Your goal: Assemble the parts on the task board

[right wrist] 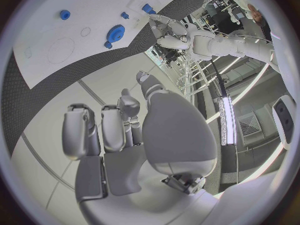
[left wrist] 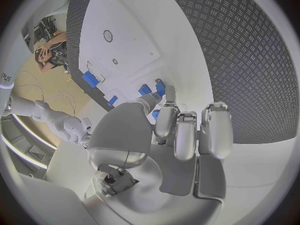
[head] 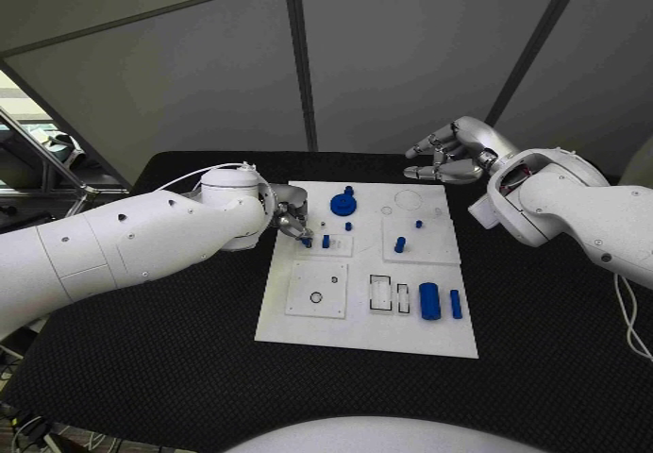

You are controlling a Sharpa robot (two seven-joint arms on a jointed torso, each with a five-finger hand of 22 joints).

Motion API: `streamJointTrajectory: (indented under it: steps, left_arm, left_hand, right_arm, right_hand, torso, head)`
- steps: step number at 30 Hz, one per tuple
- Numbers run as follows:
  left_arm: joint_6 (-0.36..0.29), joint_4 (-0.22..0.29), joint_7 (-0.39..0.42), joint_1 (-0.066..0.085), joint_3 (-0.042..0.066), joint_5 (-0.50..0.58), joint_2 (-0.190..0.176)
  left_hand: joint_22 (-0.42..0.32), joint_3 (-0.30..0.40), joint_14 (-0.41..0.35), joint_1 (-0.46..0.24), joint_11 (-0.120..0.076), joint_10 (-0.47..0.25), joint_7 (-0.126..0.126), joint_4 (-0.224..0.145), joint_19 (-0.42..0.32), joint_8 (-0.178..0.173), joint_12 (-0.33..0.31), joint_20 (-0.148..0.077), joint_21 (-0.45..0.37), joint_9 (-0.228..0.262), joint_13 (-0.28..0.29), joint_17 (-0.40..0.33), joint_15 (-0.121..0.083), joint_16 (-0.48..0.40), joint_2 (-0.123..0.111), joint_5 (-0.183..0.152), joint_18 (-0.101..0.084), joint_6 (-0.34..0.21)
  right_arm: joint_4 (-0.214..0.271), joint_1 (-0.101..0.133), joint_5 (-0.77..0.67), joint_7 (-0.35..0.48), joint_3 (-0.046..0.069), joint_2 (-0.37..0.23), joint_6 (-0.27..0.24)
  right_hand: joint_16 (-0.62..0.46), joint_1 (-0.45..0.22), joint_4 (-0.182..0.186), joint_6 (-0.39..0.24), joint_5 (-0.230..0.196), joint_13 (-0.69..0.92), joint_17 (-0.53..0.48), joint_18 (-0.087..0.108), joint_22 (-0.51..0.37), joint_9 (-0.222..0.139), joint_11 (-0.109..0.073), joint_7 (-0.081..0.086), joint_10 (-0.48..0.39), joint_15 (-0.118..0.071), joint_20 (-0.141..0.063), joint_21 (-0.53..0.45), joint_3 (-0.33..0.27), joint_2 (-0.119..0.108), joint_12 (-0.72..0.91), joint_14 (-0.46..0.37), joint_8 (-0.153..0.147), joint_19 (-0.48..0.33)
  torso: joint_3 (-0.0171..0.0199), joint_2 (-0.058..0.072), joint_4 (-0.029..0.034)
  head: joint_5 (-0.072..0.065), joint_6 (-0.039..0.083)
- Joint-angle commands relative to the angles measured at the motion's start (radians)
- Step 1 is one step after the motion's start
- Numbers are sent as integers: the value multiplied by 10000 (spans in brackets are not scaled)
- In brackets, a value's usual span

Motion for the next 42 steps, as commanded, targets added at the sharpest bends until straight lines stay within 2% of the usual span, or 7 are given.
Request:
streamJointTrajectory:
  steps: [1,11,34,36,38,42]
  left_arm:
    - [139,-2,133,-13,-31,-89,22]
    - [74,-30,177,-47,-101,-88,60]
    - [-3,-66,220,-62,-110,102,79]
    - [-27,-92,208,-62,-110,180,85]
    - [-48,-122,181,-62,-111,286,93]
    - [-100,-191,107,-62,-113,489,113]
  left_hand:
    - [837,1471,978,48,-32,69,-47,-1442,64,42,-40,21,19,12,1741,2449,-59,50,-75,31,-181,-2]
    - [837,1483,976,44,-33,66,-48,-1453,63,47,-54,21,17,19,1737,2444,-57,42,-85,26,-181,4]
    - [820,1517,972,-34,-24,58,-42,-1416,48,51,-109,24,-2,43,1719,2429,-49,23,-75,-10,-176,-1]
    - [819,1488,970,-237,-30,53,-63,-1263,43,43,-161,33,-11,77,1702,2423,-39,14,-68,-163,-175,-43]
    - [815,1386,965,-487,-49,56,-111,-1018,39,44,-195,35,-22,101,1693,2407,-41,-6,-39,-529,-173,-56]
    - [820,1061,959,-993,-112,60,-209,-412,43,65,-202,1,-36,128,1704,2387,-98,-32,-46,-1613,-171,17]
  right_arm:
    - [7,20,-26,96,8,6,54]
    - [4,20,-26,98,8,9,61]
    - [-4,20,-26,99,8,7,60]
    - [-4,20,-26,99,8,5,60]
    - [-5,20,-26,99,8,5,59]
    - [-8,20,-26,98,8,2,55]
  right_hand:
    - [17,-132,11,36,55,3,3,177,316,5,15,8,46,-48,-2,23,48,2,64,304,-31,8]
    - [17,-132,11,36,55,3,3,177,316,5,15,8,46,-48,-2,23,48,2,64,304,-31,8]
    - [16,-135,11,36,55,3,3,177,315,5,15,8,46,-48,-2,22,48,2,64,304,-32,7]
    - [12,-153,11,35,54,-1,0,180,305,4,16,8,47,-48,-3,14,54,3,64,306,-33,4]
    - [12,-153,11,35,54,-1,0,180,305,4,16,8,47,-48,-3,14,54,3,64,306,-33,4]
    - [12,-153,11,35,54,-1,0,180,305,4,16,8,47,-48,-3,14,54,3,64,306,-33,4]
  torso:
    - [-2,5,-1]
    - [-3,4,1]
    - [0,3,4]
    - [1,-1,4]
    - [2,0,0]
    - [-2,7,-8]
  head:
    - [-10,-3]
    - [-35,-32]
    - [-51,-43]
    - [-58,-54]
    - [-56,-56]
    - [-64,-63]
